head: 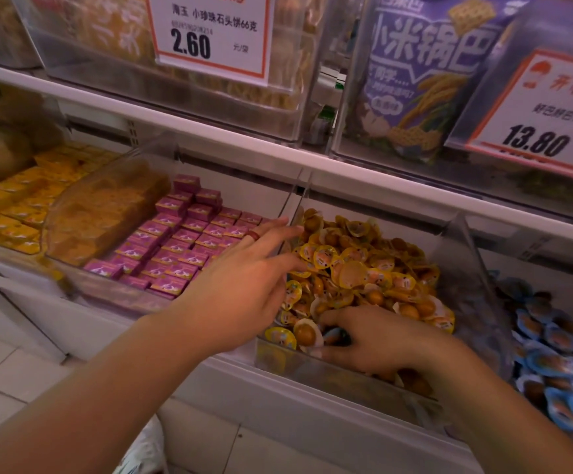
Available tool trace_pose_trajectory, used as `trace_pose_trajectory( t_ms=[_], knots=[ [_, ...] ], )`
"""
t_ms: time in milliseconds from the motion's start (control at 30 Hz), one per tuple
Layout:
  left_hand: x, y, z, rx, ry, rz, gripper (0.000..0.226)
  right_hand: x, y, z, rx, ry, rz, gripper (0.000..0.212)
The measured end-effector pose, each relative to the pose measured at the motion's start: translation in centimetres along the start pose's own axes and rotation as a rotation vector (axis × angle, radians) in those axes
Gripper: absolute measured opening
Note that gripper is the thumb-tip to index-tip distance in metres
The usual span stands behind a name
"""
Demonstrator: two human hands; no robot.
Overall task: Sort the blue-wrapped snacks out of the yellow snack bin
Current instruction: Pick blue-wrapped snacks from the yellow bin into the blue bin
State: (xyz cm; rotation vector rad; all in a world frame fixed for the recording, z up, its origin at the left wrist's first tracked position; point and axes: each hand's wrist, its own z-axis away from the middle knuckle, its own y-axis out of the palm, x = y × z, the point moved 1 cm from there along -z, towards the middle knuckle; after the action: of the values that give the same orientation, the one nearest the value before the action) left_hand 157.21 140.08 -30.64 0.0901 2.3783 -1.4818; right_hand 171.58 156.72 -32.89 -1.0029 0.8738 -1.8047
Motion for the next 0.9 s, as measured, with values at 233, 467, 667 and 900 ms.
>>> trace_pose_trajectory(
  t_ms=[233, 467, 667, 900],
  knots=[
    [-0.6, 0.2, -0.1, -0.02, 0.01, 0.014, 0.038, 0.2, 0.2, -0.1, -0.059, -0.137, -0.275, 0.027],
    [-3.2, -0.2, -1.2, -0.379, 0.043, 0.111, 0.022, 0.1, -1.7, 0.5, -0.543, -0.164, -0.636, 0.019],
    [-7.3, 3.4, -2.9, -0.204, -0.221, 0.547, 0.041, -1.0, -2.1, 1.5, -0.777, 0.312, -1.415, 0.032],
    [-7.3, 5.3, -4.9, -0.073, -0.424, 0.814, 0.036, -0.3, -2.2, 3.6, -0.501, 0.145, -1.991, 0.032]
  ],
)
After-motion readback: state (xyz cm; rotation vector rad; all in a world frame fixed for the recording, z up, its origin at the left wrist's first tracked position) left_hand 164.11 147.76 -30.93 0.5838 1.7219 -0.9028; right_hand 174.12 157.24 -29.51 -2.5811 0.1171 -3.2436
